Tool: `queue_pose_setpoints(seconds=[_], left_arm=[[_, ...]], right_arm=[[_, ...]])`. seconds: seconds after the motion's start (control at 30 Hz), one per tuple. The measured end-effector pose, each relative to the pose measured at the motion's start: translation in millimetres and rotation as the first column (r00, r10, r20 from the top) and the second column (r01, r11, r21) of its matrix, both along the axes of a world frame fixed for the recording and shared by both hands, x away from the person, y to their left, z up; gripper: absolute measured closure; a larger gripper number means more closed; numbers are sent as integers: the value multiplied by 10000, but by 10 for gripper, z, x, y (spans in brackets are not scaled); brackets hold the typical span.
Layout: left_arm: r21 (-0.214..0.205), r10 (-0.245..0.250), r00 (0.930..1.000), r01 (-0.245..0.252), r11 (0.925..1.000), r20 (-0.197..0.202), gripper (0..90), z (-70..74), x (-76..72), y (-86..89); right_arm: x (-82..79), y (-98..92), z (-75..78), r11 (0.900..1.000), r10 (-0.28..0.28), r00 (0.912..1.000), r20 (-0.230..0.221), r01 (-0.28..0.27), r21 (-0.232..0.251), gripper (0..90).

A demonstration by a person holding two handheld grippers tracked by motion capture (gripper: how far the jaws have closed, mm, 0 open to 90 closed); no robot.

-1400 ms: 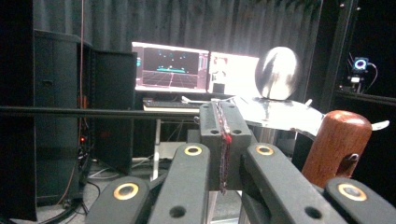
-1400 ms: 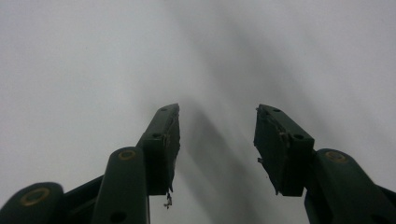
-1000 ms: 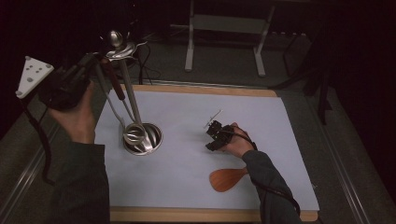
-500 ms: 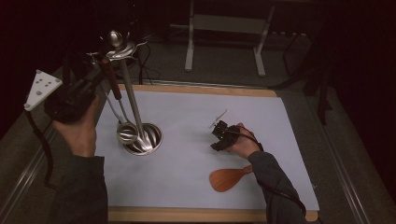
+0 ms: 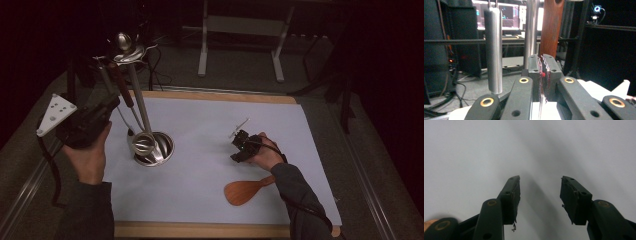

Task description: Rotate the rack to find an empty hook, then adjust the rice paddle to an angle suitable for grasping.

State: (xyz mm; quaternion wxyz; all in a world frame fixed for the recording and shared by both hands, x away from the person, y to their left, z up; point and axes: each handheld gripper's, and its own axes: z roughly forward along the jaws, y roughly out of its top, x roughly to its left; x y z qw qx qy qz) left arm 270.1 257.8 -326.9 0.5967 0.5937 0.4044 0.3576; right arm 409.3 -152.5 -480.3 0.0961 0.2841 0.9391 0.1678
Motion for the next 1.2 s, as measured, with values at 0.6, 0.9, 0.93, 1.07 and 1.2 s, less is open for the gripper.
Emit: queue_pose_setpoints(seconds=[0.6,0.9,0.93,1.07,1.2], left_arm=[[1020,-1252,9765,1445,9842,-1753,822,-770,50,-155],[1152,-1749,9451,2132,9702,-2761,802,-1298,36,-184],[1120,-1797,9409,2193,9692,-2872,801,-1342,43,-190],[1017,-2115,9312,2511,9626,-2969,785,-1525,52,-224],[948,-2313,9300,2675,9589,-2856,772,-1535,20,-221]], right_arm=[[-50,-229,23,9996,-141,9999,40,142,-262,506],[-133,-404,-1,9981,-201,9998,-75,196,-588,515],[-144,-427,-10,9977,-222,9997,-117,214,-640,518],[-180,-484,-38,9971,-190,9995,-242,172,-742,540],[-230,-539,-63,9961,-127,9992,-377,94,-873,559]])
